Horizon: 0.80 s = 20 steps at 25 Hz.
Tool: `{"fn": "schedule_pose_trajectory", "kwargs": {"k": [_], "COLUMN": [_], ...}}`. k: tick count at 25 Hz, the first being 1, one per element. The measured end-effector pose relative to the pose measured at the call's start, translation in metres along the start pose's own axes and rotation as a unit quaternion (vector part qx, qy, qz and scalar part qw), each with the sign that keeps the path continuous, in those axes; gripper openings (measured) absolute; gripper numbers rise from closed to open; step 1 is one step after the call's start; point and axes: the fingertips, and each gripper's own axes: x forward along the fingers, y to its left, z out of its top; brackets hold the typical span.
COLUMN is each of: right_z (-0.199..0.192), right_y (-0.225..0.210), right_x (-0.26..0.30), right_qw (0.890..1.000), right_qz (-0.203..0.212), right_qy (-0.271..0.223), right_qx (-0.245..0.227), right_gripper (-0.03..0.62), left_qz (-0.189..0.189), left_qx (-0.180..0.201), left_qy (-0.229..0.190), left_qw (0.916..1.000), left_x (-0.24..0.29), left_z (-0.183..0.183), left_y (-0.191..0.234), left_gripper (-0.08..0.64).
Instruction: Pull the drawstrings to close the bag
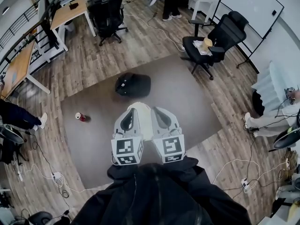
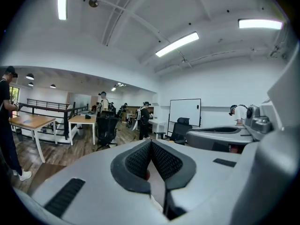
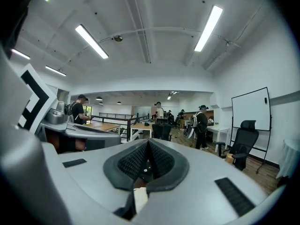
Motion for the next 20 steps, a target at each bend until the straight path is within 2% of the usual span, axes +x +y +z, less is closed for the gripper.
{"fn": "schedule_pose_trajectory", "kwargs": {"k": [20], "right_z": [-0.010], "right_y": [0.018], "right_x": [0.007], "right_qw": [1.000], "right_qz": [0.002], "right_qy": [0.018], "right_qx": [-0.003], "right_gripper": [0.020], "left_qz": [-0.015], "left_qx": [-0.012], "left_qy": [0.019], "left_qw": [0.9996], "left_x": [0.000], "left_z": [-0.017], "left_y": [0.014], "left_gripper": [0.032]}}
